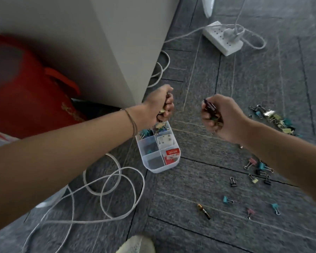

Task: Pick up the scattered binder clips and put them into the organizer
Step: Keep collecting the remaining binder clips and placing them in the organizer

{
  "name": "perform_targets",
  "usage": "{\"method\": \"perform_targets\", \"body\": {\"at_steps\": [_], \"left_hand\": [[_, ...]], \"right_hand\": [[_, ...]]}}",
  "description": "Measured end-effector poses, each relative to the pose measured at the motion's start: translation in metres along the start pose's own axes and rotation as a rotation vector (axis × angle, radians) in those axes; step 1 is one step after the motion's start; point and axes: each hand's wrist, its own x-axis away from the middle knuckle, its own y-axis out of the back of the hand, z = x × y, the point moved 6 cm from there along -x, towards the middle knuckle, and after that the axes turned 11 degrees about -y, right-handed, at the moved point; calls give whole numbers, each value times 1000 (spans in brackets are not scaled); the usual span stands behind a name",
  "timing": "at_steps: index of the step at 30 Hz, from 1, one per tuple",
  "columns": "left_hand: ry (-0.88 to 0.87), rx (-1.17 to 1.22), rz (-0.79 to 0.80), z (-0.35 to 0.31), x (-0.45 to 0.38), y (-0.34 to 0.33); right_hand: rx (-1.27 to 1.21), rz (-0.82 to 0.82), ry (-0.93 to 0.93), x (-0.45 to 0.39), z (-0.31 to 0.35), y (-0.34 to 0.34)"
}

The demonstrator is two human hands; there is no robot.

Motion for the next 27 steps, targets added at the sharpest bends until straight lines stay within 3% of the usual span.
{"method": "perform_targets", "body": {"at_steps": [4, 9, 14, 19, 27], "left_hand": [[-84, 130, -191, -1, 6, 39], [-205, 97, -368, 4, 9, 55], [-271, 33, -398, 18, 37, 58], [-293, -20, -403, 46, 55, 58], [-486, -149, -402, 47, 57, 53]], "right_hand": [[38, -24, 21, 1, 11, -37], [-103, -54, 49, -16, 7, -61], [-279, -1, 32, -25, -21, -91], [-315, -13, 27, -27, -36, -106], [-323, -30, 56, -25, -42, -104]]}}
